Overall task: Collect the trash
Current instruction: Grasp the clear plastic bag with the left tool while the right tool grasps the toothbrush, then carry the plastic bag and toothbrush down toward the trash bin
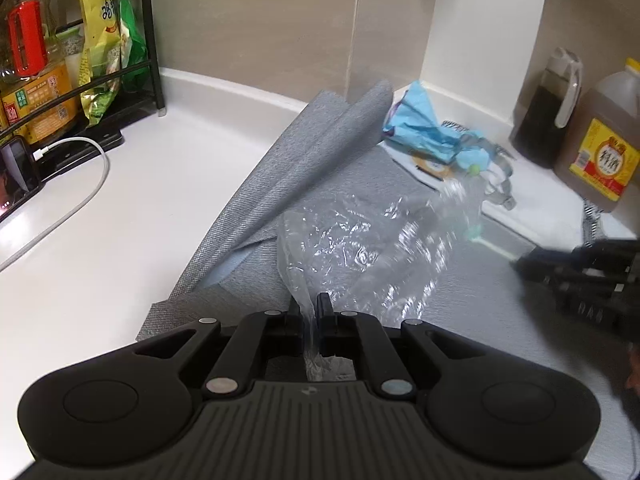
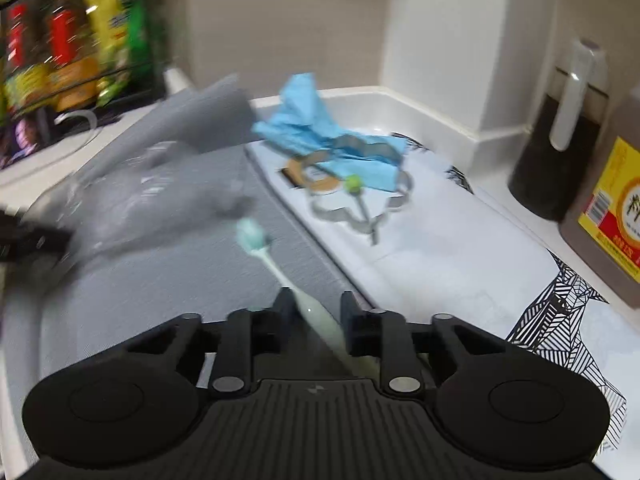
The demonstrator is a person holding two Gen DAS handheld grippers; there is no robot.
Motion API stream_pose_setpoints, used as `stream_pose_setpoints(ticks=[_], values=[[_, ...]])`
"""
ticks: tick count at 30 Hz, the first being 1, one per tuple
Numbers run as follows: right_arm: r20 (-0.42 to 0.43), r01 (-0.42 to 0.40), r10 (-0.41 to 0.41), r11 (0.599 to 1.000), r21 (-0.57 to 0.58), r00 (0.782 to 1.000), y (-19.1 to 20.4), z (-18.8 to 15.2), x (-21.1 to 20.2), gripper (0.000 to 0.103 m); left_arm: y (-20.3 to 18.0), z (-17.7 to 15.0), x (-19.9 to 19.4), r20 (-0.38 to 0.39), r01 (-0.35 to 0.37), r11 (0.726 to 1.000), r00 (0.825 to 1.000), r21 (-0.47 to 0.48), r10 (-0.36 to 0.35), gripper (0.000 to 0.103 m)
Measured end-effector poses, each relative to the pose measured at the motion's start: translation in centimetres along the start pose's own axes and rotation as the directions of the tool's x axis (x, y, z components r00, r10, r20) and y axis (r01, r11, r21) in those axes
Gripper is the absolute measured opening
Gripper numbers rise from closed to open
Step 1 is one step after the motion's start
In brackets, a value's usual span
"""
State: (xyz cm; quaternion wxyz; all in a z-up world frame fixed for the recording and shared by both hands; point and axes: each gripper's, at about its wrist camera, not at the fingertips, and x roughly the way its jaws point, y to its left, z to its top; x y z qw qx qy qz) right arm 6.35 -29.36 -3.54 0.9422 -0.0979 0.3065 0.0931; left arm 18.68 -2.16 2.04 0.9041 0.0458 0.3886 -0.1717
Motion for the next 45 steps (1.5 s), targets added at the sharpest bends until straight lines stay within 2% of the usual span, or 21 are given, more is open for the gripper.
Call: stream_pose_setpoints(ticks=[3, 9, 17, 27, 32, 45], values=[[0.027, -0.014, 0.013, 0.999, 0.033, 1.000, 0.3, -0.6, -1.4, 0.014, -0.1, -0.1, -1.6, 0.023, 0.030, 0.999, 0.999, -0.009, -0.030, 0.006], [0.139, 0.007, -0.027, 0.990, 0.144, 0.990, 0.5, -1.4, -5.6, 0.013, -0.6, -1.0, -5.5, 0.087, 0.075, 0.997, 0.993, 0.007, -0.075, 0.006], [0.226, 0.012, -0.070, 0.968, 0.249, 0.972, 1.9, -4.7, -11.6, 0.013, 0.0, -3.7, -10.5, 0.131, 0.126, 0.992, 0.983, 0.003, -0.125, 0.005], [0.246, 0.043, -0.100, 0.973, 0.228, 0.964, 5.1, -8.6, -16.6, 0.013, 2.3, -7.8, -17.1, 0.186, 0.137, 0.990, 0.974, -0.018, -0.131, 0.005], [0.272, 0.024, -0.088, 0.973, 0.230, 0.958, 6.9, -10.3, -19.4, 0.013, 3.7, -10.3, -20.2, 0.203, 0.125, 0.992, 0.972, -0.020, -0.119, 0.005], [0.308, -0.076, 0.020, 0.982, 0.172, 0.951, 12.4, -13.7, -25.3, 0.013, 6.7, -17.3, -26.5, 0.219, 0.063, 0.997, 0.974, -0.036, -0.054, 0.005]])
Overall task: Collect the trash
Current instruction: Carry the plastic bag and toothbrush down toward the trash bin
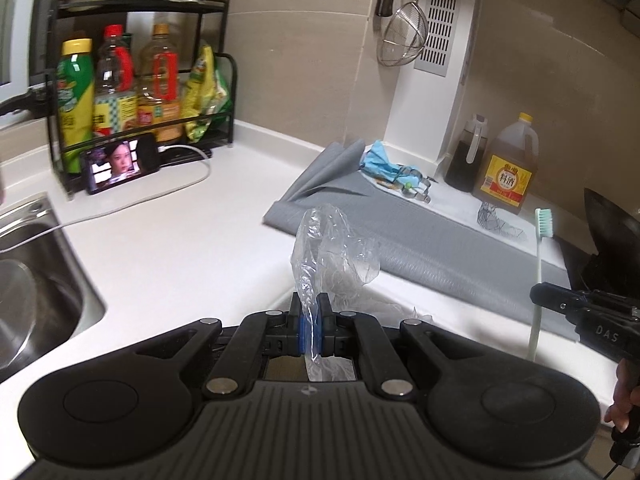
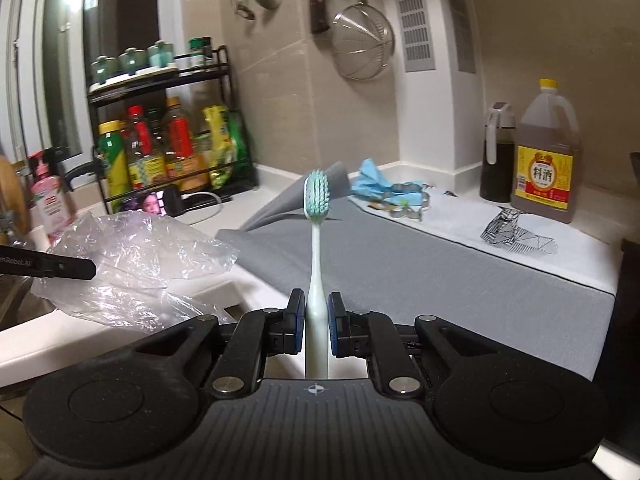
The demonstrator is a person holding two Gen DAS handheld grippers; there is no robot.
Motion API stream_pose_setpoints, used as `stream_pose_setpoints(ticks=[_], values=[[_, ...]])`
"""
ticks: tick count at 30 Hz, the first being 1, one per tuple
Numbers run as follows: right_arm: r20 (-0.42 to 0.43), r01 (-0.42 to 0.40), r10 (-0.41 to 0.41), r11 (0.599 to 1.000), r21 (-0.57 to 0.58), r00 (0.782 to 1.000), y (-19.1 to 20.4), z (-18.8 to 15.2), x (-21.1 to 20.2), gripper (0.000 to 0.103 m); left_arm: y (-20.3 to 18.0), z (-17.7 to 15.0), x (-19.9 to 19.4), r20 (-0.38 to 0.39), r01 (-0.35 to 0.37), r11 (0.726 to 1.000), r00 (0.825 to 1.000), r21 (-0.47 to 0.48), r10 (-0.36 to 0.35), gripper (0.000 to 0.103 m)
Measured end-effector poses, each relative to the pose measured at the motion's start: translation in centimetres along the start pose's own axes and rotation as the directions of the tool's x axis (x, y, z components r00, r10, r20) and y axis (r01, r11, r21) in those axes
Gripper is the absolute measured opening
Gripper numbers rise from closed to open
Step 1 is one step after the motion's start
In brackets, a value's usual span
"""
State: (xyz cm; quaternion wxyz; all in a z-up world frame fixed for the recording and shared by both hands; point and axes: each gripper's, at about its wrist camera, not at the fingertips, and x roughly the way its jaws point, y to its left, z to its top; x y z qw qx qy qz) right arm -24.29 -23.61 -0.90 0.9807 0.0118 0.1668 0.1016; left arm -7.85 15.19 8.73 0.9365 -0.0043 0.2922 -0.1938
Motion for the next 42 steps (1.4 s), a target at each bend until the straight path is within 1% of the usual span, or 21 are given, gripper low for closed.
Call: stream_pose_setpoints(ticks=[6, 9, 13, 21, 30, 35, 42], values=[[-0.002, -0.049, 0.049, 0.999, -0.002, 0.999, 2.1, -1.3, -2.6, 0.013, 0.6, -2.2, -3.0, -0.004, -0.015, 1.000, 1.000, 0.008, 0.015, 0.005], [-0.012, -0.067, 0.067, 0.998, -0.010, 0.998, 3.1, -2.2, -3.6, 0.013, 0.6, -3.6, -3.9, -0.016, -0.023, 1.000, 1.000, 0.012, 0.023, 0.005], [-0.038, -0.084, 0.083, 0.996, -0.020, 0.996, 4.1, -3.5, -4.3, 0.013, 0.4, -5.2, -4.6, -0.038, -0.014, 1.000, 0.999, 0.003, 0.014, 0.005], [-0.093, -0.094, 0.090, 0.995, -0.036, 0.992, 5.6, -6.1, -4.7, 0.014, -0.1, -8.4, -4.1, -0.095, -0.033, 0.999, 0.995, -0.011, 0.032, 0.005], [-0.123, -0.107, 0.102, 0.994, -0.036, 0.987, 6.5, -7.7, -5.4, 0.013, -0.3, -10.8, -3.6, -0.154, -0.063, 0.998, 0.986, -0.017, 0.060, 0.005], [-0.130, -0.107, 0.100, 0.993, -0.049, 0.986, 6.8, -7.9, -5.4, 0.014, -0.4, -11.6, -3.0, -0.187, -0.069, 0.998, 0.980, -0.005, 0.067, 0.005], [-0.144, -0.109, 0.100, 0.993, -0.053, 0.985, 7.0, -8.0, -4.8, 0.014, -0.8, -12.0, -2.4, -0.211, -0.071, 0.997, 0.975, 0.018, 0.074, 0.005]])
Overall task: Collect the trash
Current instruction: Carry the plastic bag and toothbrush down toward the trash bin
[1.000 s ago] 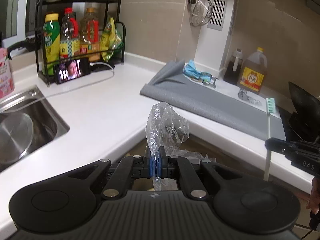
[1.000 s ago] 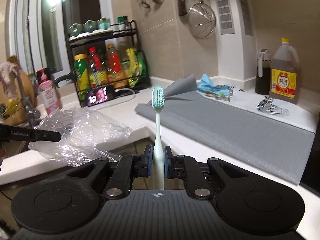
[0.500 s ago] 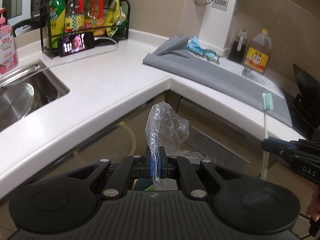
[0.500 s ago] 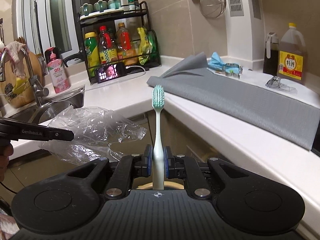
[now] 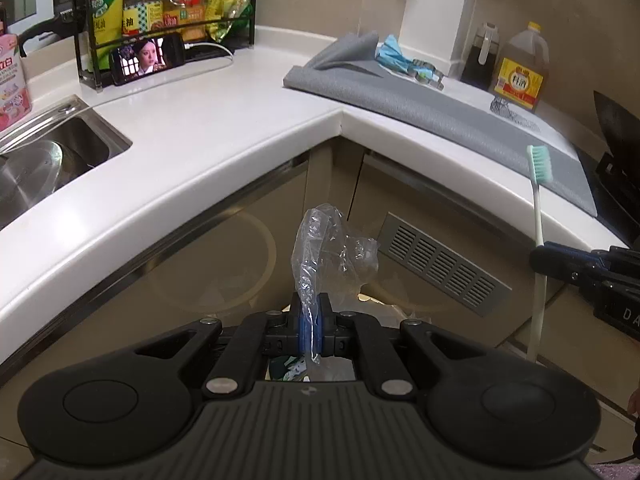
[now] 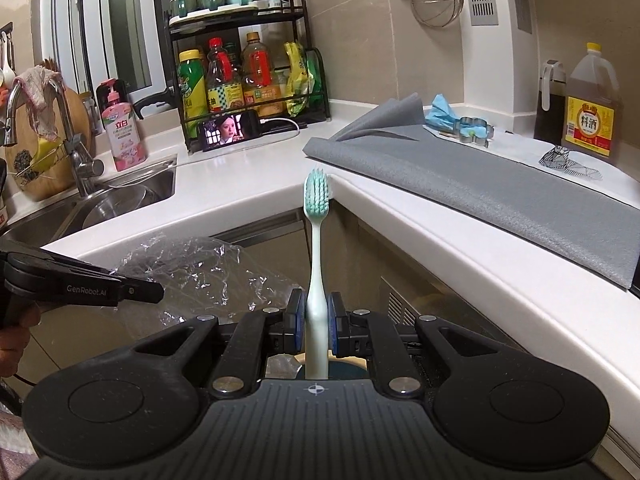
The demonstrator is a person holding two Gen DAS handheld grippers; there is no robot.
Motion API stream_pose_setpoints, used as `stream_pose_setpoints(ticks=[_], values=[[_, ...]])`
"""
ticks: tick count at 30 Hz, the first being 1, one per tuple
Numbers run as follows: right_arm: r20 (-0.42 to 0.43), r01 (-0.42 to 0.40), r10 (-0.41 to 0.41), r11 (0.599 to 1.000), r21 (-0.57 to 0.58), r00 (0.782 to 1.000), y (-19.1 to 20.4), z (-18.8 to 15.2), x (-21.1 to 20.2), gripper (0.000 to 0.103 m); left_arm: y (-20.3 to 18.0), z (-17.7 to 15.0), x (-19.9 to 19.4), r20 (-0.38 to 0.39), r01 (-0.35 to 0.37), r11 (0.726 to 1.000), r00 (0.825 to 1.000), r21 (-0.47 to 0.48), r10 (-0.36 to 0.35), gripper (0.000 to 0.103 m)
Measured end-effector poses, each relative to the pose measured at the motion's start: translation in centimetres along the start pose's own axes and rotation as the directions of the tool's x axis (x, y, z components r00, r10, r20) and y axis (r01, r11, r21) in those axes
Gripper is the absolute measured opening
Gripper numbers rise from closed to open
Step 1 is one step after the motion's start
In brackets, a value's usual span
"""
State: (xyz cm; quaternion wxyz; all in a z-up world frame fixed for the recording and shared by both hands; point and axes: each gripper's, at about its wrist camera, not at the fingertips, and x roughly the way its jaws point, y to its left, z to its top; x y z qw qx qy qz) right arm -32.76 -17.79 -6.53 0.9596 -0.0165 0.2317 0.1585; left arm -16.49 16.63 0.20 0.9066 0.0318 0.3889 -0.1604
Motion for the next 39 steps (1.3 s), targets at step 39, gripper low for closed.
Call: stream_pose_setpoints(ticks=[39], values=[[-0.090, -0.007, 0.009, 1.000, 0.022, 0.996, -0.4, 0.0, 4.6, 0.014, -1.0, 0.2, 4.8, -0.114, -0.002, 0.999, 0.993, 0.047, 0.007, 0.005]])
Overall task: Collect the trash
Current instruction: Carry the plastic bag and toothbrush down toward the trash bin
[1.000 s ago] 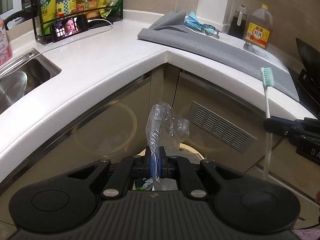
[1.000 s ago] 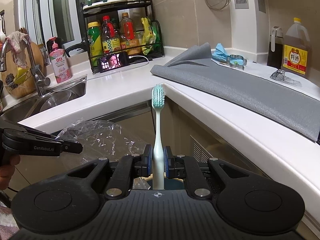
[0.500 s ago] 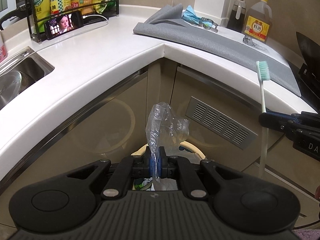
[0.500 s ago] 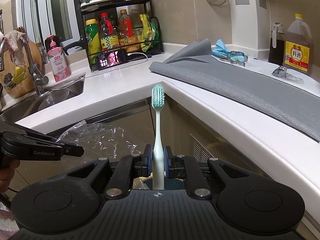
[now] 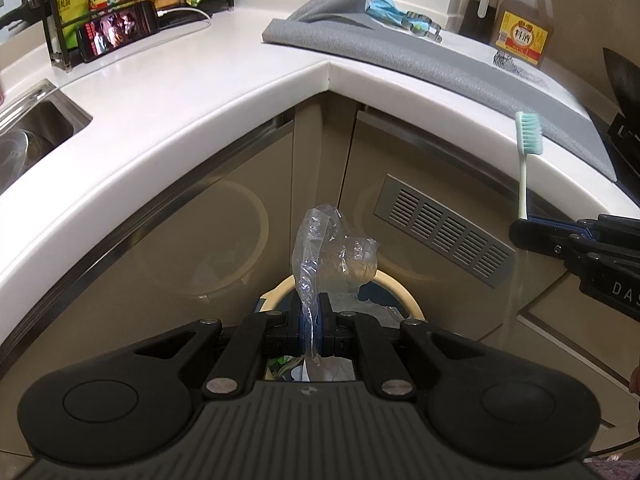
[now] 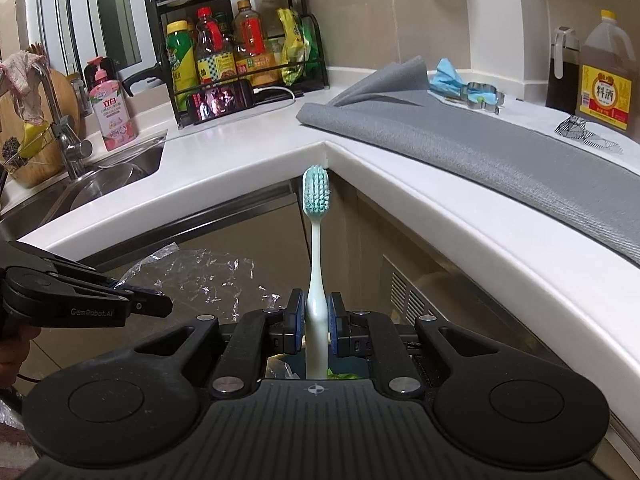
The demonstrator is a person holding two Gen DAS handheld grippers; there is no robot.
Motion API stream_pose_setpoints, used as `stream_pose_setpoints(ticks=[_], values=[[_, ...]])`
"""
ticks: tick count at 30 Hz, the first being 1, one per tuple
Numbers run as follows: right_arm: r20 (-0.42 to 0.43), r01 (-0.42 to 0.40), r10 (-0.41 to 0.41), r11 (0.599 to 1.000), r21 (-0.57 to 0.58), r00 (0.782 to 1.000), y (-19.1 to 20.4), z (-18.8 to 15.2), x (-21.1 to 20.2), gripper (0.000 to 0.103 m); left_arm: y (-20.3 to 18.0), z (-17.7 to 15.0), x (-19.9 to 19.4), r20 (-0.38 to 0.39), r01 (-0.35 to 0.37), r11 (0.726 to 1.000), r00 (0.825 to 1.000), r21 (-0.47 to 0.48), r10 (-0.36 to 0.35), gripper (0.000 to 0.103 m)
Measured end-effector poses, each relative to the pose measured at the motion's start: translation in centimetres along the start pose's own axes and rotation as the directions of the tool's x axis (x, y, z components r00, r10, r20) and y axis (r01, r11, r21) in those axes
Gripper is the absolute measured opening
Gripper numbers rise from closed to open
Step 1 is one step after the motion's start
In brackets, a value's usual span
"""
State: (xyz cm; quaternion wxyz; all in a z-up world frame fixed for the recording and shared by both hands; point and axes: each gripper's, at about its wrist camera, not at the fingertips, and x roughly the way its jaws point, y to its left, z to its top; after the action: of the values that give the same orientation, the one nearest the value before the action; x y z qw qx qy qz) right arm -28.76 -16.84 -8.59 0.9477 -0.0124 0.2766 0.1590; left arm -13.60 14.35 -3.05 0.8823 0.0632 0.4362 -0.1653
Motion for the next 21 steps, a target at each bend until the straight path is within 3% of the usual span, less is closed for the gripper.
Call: stream_pose_setpoints(ticks=[13, 21], values=[[-0.031, -0.014, 0.015, 0.999, 0.035, 0.999, -1.6, 0.4, 4.4, 0.014, 0.3, 0.4, 4.3, -0.104, 0.008, 1.000, 0.994, -0.023, -0.010, 0.005], [-0.035, -0.015, 0.016, 0.999, 0.030, 0.999, -2.7, 0.0, 8.9, 0.014, 0.5, 0.4, 9.0, -0.180, 0.001, 1.000, 0.984, -0.031, -0.007, 0.005]])
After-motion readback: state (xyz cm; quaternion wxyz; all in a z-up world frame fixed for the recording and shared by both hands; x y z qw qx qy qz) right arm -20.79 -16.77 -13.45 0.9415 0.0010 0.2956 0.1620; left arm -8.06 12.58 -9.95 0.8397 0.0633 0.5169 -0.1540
